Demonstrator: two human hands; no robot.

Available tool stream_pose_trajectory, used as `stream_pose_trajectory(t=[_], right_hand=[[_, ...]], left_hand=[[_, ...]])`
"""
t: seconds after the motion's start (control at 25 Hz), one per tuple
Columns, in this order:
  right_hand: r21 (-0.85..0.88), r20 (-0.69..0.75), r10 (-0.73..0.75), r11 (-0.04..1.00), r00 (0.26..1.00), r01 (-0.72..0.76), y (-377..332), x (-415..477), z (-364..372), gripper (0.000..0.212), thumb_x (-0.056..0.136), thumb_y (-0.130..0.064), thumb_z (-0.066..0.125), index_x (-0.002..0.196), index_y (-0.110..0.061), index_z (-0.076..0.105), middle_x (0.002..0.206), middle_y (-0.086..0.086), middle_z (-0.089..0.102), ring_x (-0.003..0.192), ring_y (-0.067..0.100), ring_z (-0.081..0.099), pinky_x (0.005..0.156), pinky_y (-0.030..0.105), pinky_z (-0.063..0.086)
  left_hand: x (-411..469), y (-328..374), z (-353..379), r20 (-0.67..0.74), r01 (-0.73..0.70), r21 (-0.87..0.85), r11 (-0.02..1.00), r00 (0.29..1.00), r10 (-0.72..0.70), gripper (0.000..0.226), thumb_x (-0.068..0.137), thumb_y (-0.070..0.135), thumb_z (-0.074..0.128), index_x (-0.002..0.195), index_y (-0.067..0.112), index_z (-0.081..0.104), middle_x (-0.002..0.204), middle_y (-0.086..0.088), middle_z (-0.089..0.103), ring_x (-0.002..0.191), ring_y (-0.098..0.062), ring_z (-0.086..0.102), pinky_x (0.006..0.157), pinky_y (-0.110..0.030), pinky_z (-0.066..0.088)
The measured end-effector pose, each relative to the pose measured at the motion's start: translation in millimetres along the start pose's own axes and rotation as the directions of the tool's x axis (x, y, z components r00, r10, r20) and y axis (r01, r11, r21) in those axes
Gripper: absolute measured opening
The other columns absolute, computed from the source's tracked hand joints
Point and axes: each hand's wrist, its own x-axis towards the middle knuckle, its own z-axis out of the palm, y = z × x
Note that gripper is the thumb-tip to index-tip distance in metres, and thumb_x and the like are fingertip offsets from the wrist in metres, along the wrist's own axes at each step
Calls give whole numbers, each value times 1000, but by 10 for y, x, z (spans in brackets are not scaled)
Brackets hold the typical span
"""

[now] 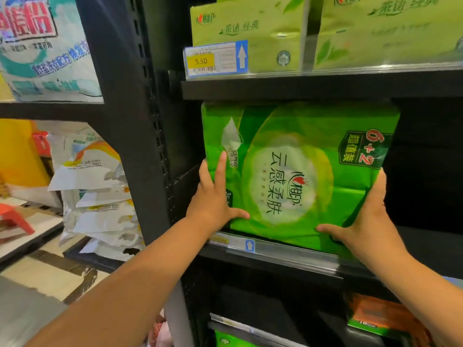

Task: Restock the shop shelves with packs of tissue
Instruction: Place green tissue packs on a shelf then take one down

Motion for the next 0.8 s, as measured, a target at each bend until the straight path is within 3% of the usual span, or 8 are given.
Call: stream_pose_trajectory(t=[0.08,0.16,0.28,0.4,0.56,0.64,0.68,0.8], right_hand=[[-18,15,6,1000,1000,-6,-33,111,50,132,48,-23,95,144,-30,4,142,12,44,121,36,52,96,55,47],[-52,14,47,998,999,-46,-74,242,99,103,49,-24,94,122,-20,21,131,17,50,109,36,58,88,47,51],[-149,32,149,979,988,-143,-111,343,164,86,49,-34,91,99,-18,23,110,22,54,87,35,61,70,41,50],[-236,4,183,955,983,-177,-78,450,260,87,44,-50,84,102,-11,31,105,26,57,91,40,62,73,48,54],[-530,105,134,846,985,-59,-20,646,298,80,71,-54,76,123,0,47,80,14,58,76,36,59,64,38,46],[-563,198,88,826,976,39,15,730,317,113,70,-58,75,154,-31,4,105,18,55,92,40,61,74,39,50],[-531,215,64,845,974,62,52,773,331,124,65,-56,79,143,-49,-17,132,24,40,108,44,57,86,41,51],[-448,231,62,892,971,50,109,937,398,130,62,-40,87,128,-60,-24,154,23,-5,121,46,51,100,40,44]], left_hand=[[114,-25,72,-25,-2,50,999,1000,3,143,54,63,77,130,44,-42,152,-13,-17,137,-37,31,108,-46,36],[232,-77,123,-19,-27,71,997,999,28,143,54,66,76,139,35,-35,150,-20,-5,130,-39,40,105,-46,39],[431,-93,125,0,-63,123,990,998,63,144,52,67,75,134,33,-37,148,-28,4,119,-40,49,101,-45,42],[594,-97,207,16,-29,163,986,1000,27,144,53,67,75,126,34,-45,152,-31,-2,121,-43,49,102,-46,42],[773,-49,281,52,15,142,990,998,-23,145,58,62,79,119,42,-52,154,-26,-11,121,-45,49,100,-50,44],[878,-39,303,75,70,110,991,994,-78,146,57,54,83,130,44,-43,155,-23,-13,126,-47,44,102,-52,41],[919,-14,323,81,105,99,990,990,-113,146,57,51,85,135,44,-38,155,-22,-13,128,-47,41,103,-53,39],[1036,72,381,93,157,128,979,981,-170,142,61,45,86,138,45,-33,156,-18,-18,131,-44,38,101,-55,39]])
